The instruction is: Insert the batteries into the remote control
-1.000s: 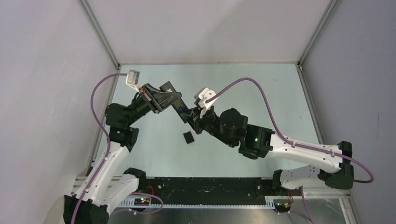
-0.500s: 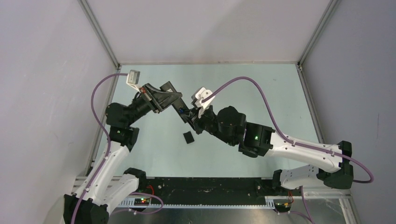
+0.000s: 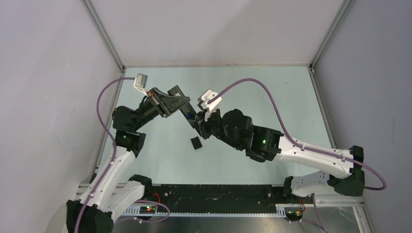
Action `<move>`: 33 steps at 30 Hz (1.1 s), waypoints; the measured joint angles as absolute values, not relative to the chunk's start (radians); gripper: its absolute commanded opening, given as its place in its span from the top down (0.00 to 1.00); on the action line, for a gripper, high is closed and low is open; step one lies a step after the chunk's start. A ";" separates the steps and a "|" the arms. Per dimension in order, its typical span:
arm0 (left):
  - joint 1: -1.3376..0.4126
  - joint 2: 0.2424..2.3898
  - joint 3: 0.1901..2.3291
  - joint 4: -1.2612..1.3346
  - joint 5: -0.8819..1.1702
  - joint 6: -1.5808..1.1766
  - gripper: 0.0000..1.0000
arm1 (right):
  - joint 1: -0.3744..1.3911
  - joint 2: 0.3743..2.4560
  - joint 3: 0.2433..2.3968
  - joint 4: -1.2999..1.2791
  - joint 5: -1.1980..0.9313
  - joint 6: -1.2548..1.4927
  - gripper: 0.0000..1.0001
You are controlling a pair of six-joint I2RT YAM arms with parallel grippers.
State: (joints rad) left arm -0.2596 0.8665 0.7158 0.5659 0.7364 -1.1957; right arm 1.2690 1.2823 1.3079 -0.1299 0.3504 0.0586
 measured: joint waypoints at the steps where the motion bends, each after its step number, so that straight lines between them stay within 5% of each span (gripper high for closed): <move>1: -0.260 0.869 0.713 0.566 0.736 -1.195 1.00 | 1.266 1.287 1.312 -0.136 0.351 0.062 0.74; 33: -0.259 0.932 0.666 0.567 0.706 -1.196 1.00 | 1.167 1.300 1.321 -0.202 0.245 0.294 0.45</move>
